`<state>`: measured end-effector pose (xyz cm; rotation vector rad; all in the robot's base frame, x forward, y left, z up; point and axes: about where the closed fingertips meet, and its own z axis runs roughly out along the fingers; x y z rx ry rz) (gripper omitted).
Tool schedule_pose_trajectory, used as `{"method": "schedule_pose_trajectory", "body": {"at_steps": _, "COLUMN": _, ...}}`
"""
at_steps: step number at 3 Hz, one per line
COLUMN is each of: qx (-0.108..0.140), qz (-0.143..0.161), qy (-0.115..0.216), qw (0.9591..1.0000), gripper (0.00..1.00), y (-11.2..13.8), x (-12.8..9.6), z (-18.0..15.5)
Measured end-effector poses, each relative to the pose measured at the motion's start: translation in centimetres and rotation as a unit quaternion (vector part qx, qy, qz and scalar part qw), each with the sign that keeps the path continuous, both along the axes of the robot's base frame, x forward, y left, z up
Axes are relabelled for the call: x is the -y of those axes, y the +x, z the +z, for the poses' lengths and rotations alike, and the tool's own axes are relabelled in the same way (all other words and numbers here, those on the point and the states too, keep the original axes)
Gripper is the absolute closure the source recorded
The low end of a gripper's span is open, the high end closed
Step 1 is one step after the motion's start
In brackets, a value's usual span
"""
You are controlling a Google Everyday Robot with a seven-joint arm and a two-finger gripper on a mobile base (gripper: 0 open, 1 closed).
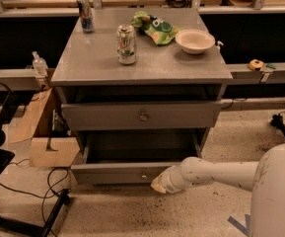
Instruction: Close middle drawer
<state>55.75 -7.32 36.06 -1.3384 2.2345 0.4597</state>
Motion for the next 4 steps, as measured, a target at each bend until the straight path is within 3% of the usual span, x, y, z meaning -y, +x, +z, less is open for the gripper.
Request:
{"method": "schedule_pose_trajectory", "body": {"at_steps": 1, "qx": 0.009, "qz": 0.005, "qy": -0.005, "qw": 0.9999, "gripper": 1.0, "y": 2.9, "x": -0.2, "z": 0.9}}
{"method": "schedule_pose_trajectory", "body": {"at_steps": 4, "qx": 0.017, "qz": 0.008, "qy": -0.005, "qw": 0.9998, "gripper": 1.0, "y": 4.5, "x": -0.3, "z": 1.5}}
